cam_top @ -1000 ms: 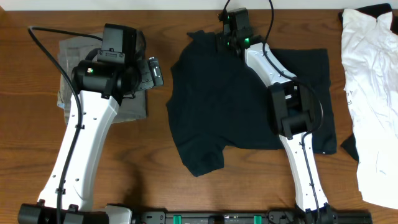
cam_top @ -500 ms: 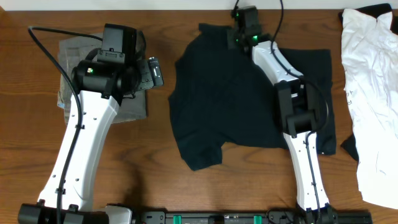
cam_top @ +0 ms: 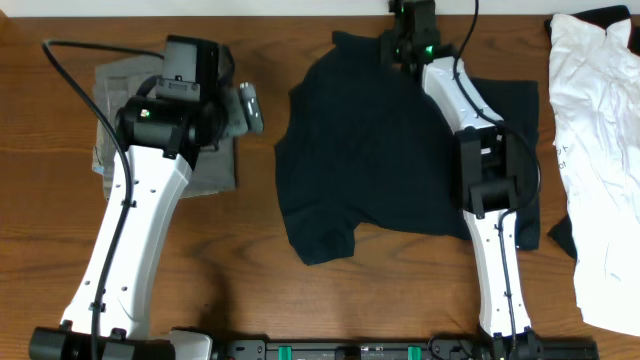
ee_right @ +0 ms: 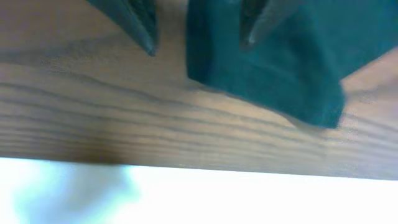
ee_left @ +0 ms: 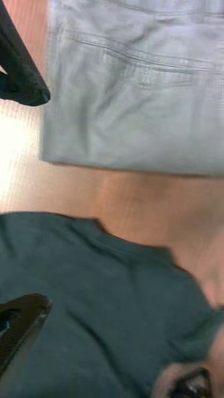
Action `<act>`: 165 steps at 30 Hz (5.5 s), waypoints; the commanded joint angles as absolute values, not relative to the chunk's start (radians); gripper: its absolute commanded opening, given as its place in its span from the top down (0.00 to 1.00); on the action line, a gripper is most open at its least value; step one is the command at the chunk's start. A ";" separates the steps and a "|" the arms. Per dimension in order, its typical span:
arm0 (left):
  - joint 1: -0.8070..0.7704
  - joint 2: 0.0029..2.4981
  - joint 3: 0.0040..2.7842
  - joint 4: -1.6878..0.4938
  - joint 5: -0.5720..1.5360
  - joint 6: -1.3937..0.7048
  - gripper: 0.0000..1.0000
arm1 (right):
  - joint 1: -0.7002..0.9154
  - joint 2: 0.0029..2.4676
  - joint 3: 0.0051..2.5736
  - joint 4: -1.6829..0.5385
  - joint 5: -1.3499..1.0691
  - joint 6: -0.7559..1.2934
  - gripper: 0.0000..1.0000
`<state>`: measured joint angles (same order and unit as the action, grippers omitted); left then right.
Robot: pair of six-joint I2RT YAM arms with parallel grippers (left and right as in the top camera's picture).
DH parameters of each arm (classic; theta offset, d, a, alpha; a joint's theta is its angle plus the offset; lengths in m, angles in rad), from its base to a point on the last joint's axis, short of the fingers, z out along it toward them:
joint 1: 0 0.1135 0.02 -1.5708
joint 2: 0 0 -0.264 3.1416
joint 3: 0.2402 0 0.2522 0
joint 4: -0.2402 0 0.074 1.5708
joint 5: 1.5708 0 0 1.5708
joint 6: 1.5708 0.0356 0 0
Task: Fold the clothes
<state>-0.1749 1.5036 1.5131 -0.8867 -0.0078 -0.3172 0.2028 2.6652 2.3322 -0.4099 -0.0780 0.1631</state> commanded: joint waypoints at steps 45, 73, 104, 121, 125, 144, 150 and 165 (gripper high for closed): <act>-0.258 2.394 1.538 0.109 0.115 -0.281 0.94 | -0.110 2.351 2.459 -1.242 -0.086 0.258 0.01; -0.276 1.351 1.538 -0.774 0.118 -0.266 0.78 | -0.110 2.351 2.459 -1.308 -0.301 0.265 0.01; -0.276 1.501 1.357 -1.058 0.037 -0.380 0.51 | -0.381 1.359 1.307 -1.460 -0.007 0.467 0.43; -0.276 1.510 1.345 -1.049 0.009 -0.379 0.50 | -0.504 1.471 0.884 -0.912 -0.133 0.411 0.46; -0.276 1.514 1.345 -1.046 -0.013 -0.380 0.50 | -0.477 1.535 0.881 -0.876 -0.131 0.410 0.46; -0.276 1.516 1.315 -1.031 -0.012 -0.419 0.49 | -0.387 1.641 0.869 -0.825 -0.048 0.415 0.47; -0.276 1.516 1.230 -0.985 -0.012 -0.443 0.49 | -0.387 1.641 0.828 -0.768 -0.049 0.415 0.46; -0.282 1.516 0.903 -0.797 0.257 -0.611 0.38 | -0.387 1.641 0.781 -0.725 -0.049 0.426 0.77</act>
<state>-0.2783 1.5097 0.9619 -0.8280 0.1707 -0.5472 -0.3923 1.6279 0.8085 -0.7349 -0.0399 0.4213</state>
